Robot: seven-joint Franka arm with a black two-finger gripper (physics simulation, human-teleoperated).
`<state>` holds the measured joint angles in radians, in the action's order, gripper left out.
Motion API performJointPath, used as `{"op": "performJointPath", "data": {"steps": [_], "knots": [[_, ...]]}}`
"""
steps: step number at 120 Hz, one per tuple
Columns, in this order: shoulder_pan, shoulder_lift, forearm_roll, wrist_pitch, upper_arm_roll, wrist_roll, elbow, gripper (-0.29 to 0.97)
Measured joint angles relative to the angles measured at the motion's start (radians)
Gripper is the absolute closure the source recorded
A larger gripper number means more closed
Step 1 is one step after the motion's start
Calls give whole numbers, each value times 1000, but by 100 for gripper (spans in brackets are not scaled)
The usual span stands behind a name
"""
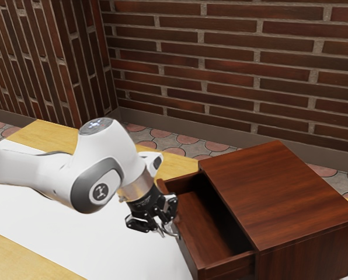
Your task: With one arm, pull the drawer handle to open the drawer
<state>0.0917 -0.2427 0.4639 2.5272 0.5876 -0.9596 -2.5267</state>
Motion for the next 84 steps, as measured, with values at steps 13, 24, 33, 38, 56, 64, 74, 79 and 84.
{"op": "performJointPath", "data": {"steps": [13,24,33,38,56,64,74,79,84], "knots": [[0,-11,0,-4,0,-7,-7,68],[0,-24,0,-10,-1,-11,-12,68],[0,-36,0,-15,-1,-15,-20,68],[0,-38,0,-18,-1,-16,-23,68],[0,-50,0,-23,-3,-22,-32,68],[0,-60,0,-27,-11,-23,-37,68],[0,-72,0,-32,-16,-25,-45,68],[0,-76,-1,-34,-16,-26,-48,68],[0,-80,-1,-36,-17,-27,-52,68]]}}
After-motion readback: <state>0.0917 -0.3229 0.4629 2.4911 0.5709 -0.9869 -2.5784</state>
